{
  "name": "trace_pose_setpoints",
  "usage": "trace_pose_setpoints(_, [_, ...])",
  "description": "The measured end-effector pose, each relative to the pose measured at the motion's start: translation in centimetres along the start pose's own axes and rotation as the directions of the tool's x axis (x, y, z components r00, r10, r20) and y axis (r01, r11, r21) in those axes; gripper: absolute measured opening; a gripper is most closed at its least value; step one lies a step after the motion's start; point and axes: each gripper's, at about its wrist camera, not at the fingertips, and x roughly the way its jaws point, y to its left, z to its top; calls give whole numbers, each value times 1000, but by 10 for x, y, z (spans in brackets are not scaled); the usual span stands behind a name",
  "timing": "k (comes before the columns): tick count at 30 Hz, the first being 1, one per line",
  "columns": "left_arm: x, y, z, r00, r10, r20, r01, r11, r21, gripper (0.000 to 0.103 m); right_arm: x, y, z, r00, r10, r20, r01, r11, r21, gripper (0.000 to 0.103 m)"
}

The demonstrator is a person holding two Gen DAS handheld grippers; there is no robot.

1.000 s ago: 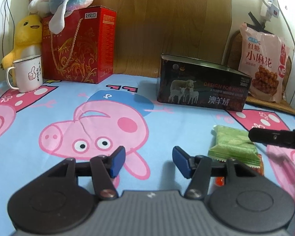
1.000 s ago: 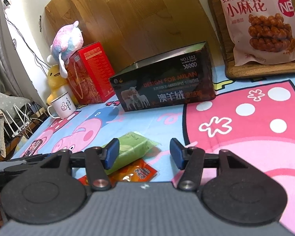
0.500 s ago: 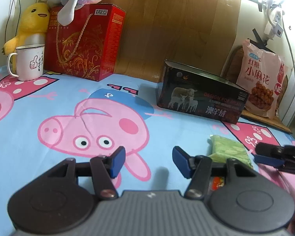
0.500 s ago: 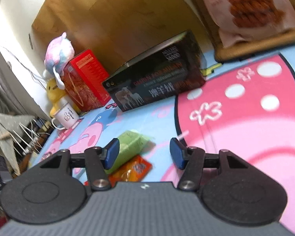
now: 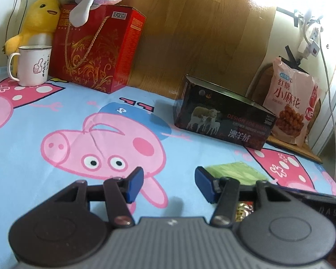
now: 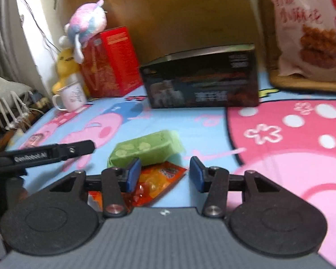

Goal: Organize snacks
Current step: 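Bring both tools down onto the orange snack bag, then close both tools on the orange bag and lift it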

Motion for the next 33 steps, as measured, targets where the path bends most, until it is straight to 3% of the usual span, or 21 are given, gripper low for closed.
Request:
trace_pose_setpoints(4, [-8, 2, -4, 997, -77, -26, 77, 997, -24, 51, -7, -25, -1, 998, 55, 10, -55, 990, 126, 51])
trace_pose_setpoints(10, [-13, -4, -13, 981, -174, -89, 170, 984, -43, 48, -3, -15, 0, 998, 68, -7, -67, 993, 97, 50])
trace_pose_setpoints(12, [-13, -6, -14, 978, -180, -102, 176, 984, -41, 40, -2, -10, -1, 997, 75, -24, -73, 995, 75, 30])
trace_pose_setpoints(14, [-14, -7, -17, 971, -203, -124, 198, 979, -52, 31, -1, -9, -6, 989, 137, -57, -130, 985, 111, 21])
trace_pose_setpoints(17, [-22, -7, -23, 958, -242, -154, 238, 970, -48, 30, -7, 2, -17, 976, 207, -73, -197, 973, 121, 21])
trace_pose_setpoints(22, [-37, -6, -32, 953, -255, -163, 253, 967, -31, 30, -18, 18, -29, 965, 246, -90, -237, 966, 102, 24])
trace_pose_setpoints(27, [-45, 6, -28, 938, -295, -179, 285, 955, -83, 31, -26, 4, -33, 953, 295, -76, -270, 934, 234, 35])
trace_pose_setpoints(33, [-48, 14, -33, 920, -328, -215, 303, 942, -145, 30, -50, -7, -39, 947, 307, -91, -261, 904, 340, 35])
